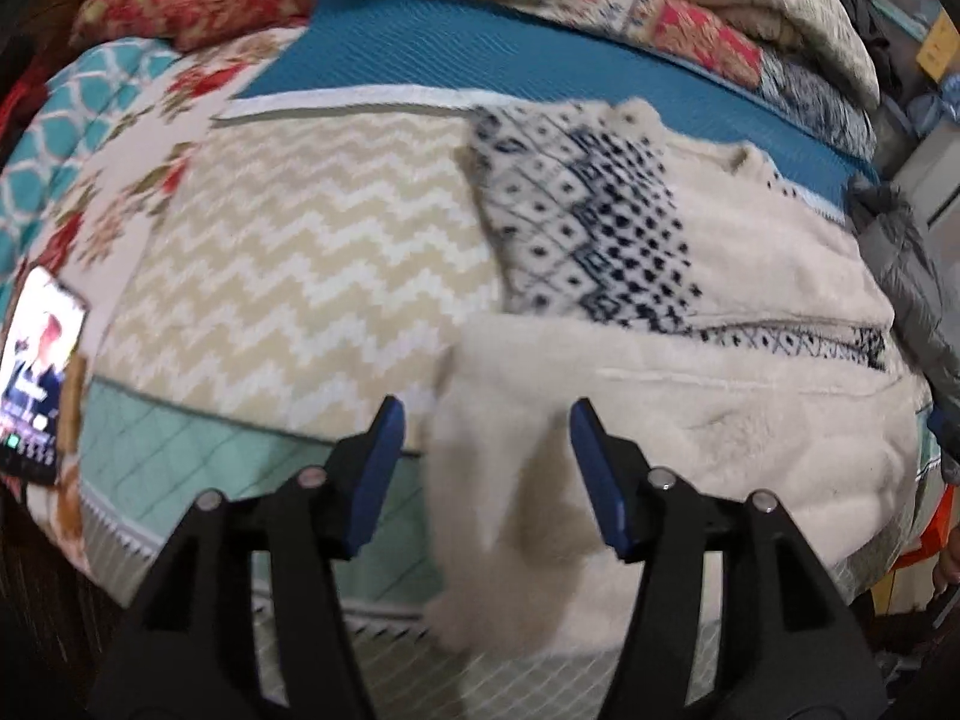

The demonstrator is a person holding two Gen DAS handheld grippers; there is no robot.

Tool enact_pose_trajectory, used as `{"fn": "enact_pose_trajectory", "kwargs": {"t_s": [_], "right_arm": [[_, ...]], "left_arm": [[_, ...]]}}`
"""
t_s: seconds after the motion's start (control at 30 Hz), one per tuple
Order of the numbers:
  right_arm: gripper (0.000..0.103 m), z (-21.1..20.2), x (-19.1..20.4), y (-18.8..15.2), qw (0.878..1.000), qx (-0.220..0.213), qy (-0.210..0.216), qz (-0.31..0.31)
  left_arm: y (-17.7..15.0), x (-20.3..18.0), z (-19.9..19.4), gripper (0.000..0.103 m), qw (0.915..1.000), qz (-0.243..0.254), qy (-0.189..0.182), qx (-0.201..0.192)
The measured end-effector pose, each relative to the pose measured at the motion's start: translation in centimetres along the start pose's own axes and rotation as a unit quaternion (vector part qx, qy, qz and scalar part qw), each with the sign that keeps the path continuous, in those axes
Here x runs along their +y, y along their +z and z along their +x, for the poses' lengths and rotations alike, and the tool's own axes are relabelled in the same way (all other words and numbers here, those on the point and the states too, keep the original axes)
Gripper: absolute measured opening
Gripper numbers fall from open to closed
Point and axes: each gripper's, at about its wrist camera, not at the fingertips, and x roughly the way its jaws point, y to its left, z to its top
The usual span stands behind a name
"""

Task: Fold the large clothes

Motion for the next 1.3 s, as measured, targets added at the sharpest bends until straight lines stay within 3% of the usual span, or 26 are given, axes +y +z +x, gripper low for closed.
{"fn": "enact_pose_trajectory", "kwargs": {"t_s": [0.1, 0.13, 0.23, 0.3, 0.37, 0.43, 0.53, 0.63, 0.7, 0.8, 0.9, 0.97, 1.07, 1.13, 1.23, 1.3], "right_arm": [[0.052, 6.1, 5.2, 1.4, 0.996, 0.045, 0.036, -0.067], [0.051, 7.9, 6.4, 1.8, 0.994, 0.059, 0.037, -0.09], [0.05, 14.1, 8.8, 2.5, 0.983, 0.118, 0.035, -0.136], [0.056, 16.0, 8.5, 2.5, 0.979, 0.154, 0.055, -0.125], [0.083, 15.5, 8.2, 2.8, 0.981, 0.136, 0.074, -0.118], [0.083, 13.1, 8.1, 3.7, 0.99, 0.06, 0.061, -0.114], [0.083, 13.3, 6.6, 4.4, 0.997, 0.004, 0.011, -0.074], [0.083, 16.2, 4.2, 4.3, 0.998, 0.056, -0.007, -0.031], [0.083, 15.2, 4.0, 4.0, 0.998, 0.048, 0.029, 0.003], [0.081, 12.8, 6.8, 3.2, 0.997, 0.032, 0.05, -0.052], [0.077, 12.5, 9.6, 1.6, 0.99, 0.063, 0.07, -0.104], [0.077, 12.7, 9.6, 0.3, 0.987, 0.087, 0.048, -0.128], [0.076, 12.1, 5.2, 0.3, 0.991, 0.089, -0.009, -0.097], [0.077, 10.8, 0.9, 0.9, 0.992, 0.064, -0.07, -0.088], [0.083, 7.9, -4.1, 2.4, 0.998, 0.041, -0.048, -0.018], [0.082, 5.9, -3.9, 3.1, 0.999, 0.018, -0.036, -0.011]], "left_arm": [[0.4, -1.3, 1.5, 0.052, 0.9997, 0.022, 0.011, 0.008], [0.4, -1.3, 1.6, 0.037, 0.9996, 0.024, 0.013, 0.008], [0.7, -1.3, 1.9, 0.009, 0.9996, 0.025, 0.004, 0.008], [0.8, -0.7, 1.5, 0.007, 0.9999, 0.017, 0.001, -0.001], [0.7, 0.2, 1.0, 0.007, 0.9999, 0.003, -0.004, -0.012], [0.6, 1.4, -0.1, 0.007, 0.9989, -0.021, -0.022, -0.037], [0.8, 2.6, 0.7, 0.007, 0.997, -0.059, -0.022, -0.046], [1.0, 2.0, 5.1, 0.008, 0.9978, -0.065, -0.003, 0.011], [0.9, 1.4, 5.8, 0.01, 0.9984, -0.053, 0.013, 0.014], [0.9, 0.9, 5.1, 0.012, 0.9989, -0.043, 0.015, -0.001], [1.0, 1.0, 5.3, 0.012, 0.9985, -0.053, 0.014, 0.006], [0.9, 1.1, 4.8, 0.012, 0.9983, -0.057, 0.012, 0.002], [0.6, 0.7, 4.3, 0.012, 0.9987, -0.048, 0.015, -0.001], [0.4, 0.6, 4.3, 0.012, 0.9992, -0.038, 0.014, 0.006], [0.1, -0.5, 3.8, 0.018, 0.9996, -0.023, 0.015, 0.006], [-0.1, -1.2, 2.8, 0.024, 0.9995, -0.007, 0.029, -0.004]]}}
